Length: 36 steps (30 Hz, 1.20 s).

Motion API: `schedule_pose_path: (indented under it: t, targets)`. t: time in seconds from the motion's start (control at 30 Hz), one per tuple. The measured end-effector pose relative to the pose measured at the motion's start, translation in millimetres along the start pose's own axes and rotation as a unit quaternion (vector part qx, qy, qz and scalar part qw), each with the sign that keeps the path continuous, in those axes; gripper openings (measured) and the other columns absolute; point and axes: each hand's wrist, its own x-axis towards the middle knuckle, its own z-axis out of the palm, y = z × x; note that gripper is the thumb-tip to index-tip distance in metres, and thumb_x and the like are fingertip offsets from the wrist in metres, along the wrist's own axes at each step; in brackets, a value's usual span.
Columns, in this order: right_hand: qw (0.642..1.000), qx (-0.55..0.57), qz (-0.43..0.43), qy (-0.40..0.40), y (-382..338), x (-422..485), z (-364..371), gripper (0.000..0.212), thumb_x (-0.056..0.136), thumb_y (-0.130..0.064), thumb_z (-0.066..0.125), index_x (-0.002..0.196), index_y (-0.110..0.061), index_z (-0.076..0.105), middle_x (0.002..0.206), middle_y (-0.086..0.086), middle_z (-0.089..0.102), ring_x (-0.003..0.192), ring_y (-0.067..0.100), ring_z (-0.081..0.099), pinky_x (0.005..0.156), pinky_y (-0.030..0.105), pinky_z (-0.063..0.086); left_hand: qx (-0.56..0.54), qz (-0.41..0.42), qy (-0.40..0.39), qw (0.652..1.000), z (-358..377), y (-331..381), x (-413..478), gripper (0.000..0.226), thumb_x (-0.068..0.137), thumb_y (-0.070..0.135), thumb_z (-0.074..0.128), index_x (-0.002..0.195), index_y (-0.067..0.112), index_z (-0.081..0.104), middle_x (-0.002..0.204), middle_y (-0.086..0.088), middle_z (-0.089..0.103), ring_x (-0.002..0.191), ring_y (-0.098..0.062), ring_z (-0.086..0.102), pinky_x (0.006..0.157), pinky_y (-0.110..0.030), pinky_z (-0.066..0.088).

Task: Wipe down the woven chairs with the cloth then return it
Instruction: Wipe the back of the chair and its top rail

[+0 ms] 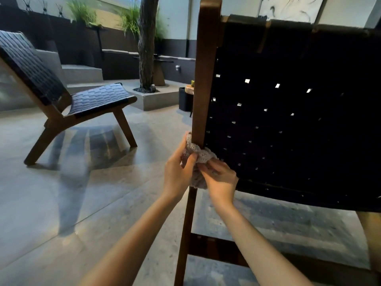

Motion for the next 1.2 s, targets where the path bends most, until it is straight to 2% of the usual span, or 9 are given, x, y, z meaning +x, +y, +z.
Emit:
schedule_pose_path:
  t: [0.17,0.33,0.43,0.6,0.67,0.77,1.03,1.1,1.2]
  targets:
    - [0.994,-0.058,0.090,-0.039,41.0,-7.6,-2.0,0.024,0.080,-0.013,0.076,0.101,-0.023,0.074,0.087,-0.021,0.067,0.078,-0.016,0.060,0.074,0.002,0.043,0.027,-0.066,-0.016,0.997,8.3,-40.8,-18.2,0.048,0.096,0.008,0.051,0.141,0.019,0.043,0.132,0.000,0.057,0.120,-0.013,0.054,0.099,-0.032,0.048]
    - [0.989,-0.094,0.115,-0.029,51.9,-21.6,-8.4,0.014,0.079,-0.022,0.077,0.080,-0.035,0.071,0.075,-0.025,0.064,0.075,-0.012,0.062,0.067,0.003,0.045,0.035,-0.079,0.012,0.996,11.0,-55.6,-26.3,0.045,0.094,0.010,0.055,0.135,0.026,0.046,0.109,0.024,0.058,0.096,0.009,0.057,0.081,-0.009,0.047]
    - [0.988,-0.109,0.104,-0.015,63.0,-37.0,-10.2,0.010,0.081,-0.019,0.075,0.084,-0.025,0.068,0.082,-0.014,0.066,0.075,-0.009,0.061,0.064,0.001,0.043,0.031,-0.096,0.034,0.994,10.7,-66.8,-30.6,0.047,0.093,0.014,0.057,0.138,0.023,0.044,0.118,0.023,0.051,0.103,0.014,0.050,0.079,-0.001,0.043]
    - [0.983,-0.044,0.179,0.016,77.7,-47.7,8.6,0.022,0.090,-0.013,0.065,0.106,-0.023,0.053,0.103,-0.009,0.059,0.097,0.003,0.059,0.071,0.001,0.043,0.016,-0.156,0.013,0.988,17.5,-91.5,-39.8,0.047,0.096,0.014,0.052,0.141,0.017,0.040,0.122,0.012,0.050,0.112,-0.002,0.051,0.094,-0.021,0.047]
    - [0.980,-0.037,0.193,0.021,83.7,-48.7,16.8,0.032,0.093,-0.014,0.061,0.120,-0.019,0.045,0.110,-0.009,0.056,0.102,0.004,0.056,0.074,0.004,0.044,0.007,-0.163,0.006,0.987,20.2,-99.3,-38.4,0.045,0.097,0.014,0.051,0.140,0.023,0.042,0.118,0.015,0.053,0.105,0.001,0.055,0.088,-0.017,0.049]
    - [0.981,-0.043,0.190,0.020,93.8,-45.6,21.9,0.041,0.094,-0.017,0.059,0.129,-0.018,0.038,0.113,-0.010,0.053,0.100,0.002,0.054,0.064,-0.003,0.041,0.005,-0.158,-0.007,0.987,23.1,-110.6,-33.7,0.039,0.098,0.012,0.048,0.130,0.035,0.047,0.111,0.019,0.059,0.097,0.005,0.058,0.081,-0.013,0.051]
    - [0.955,-0.184,0.162,-0.167,116.5,-31.9,-5.1,0.024,0.097,-0.020,0.052,0.121,-0.021,0.056,0.117,-0.004,0.059,0.109,0.010,0.055,0.073,0.001,0.034,0.100,-0.152,0.032,0.983,27.1,-128.7,-41.6,0.031,0.092,0.013,0.059,0.122,0.016,0.062,0.108,0.007,0.063,0.098,-0.008,0.057,0.084,-0.027,0.049]
    - [0.924,-0.256,0.162,-0.236,117.3,-28.9,-19.2,0.025,0.096,-0.021,0.054,0.121,-0.018,0.058,0.119,0.001,0.061,0.107,0.014,0.057,0.080,0.014,0.039,0.115,-0.164,0.038,0.979,26.3,-127.9,-52.0,0.023,0.089,0.016,0.064,0.111,0.016,0.061,0.104,0.006,0.061,0.094,-0.011,0.058,0.081,-0.025,0.049]
    - [0.875,-0.331,0.163,-0.313,117.3,-28.2,-45.0,0.027,0.090,-0.023,0.059,0.117,-0.019,0.060,0.112,0.000,0.061,0.091,0.010,0.053,0.069,0.017,0.038,0.103,-0.164,0.002,0.981,21.9,-122.0,-74.8,0.026,0.084,0.024,0.071,0.104,0.026,0.055,0.100,0.011,0.057,0.086,-0.001,0.055,0.067,-0.013,0.046]
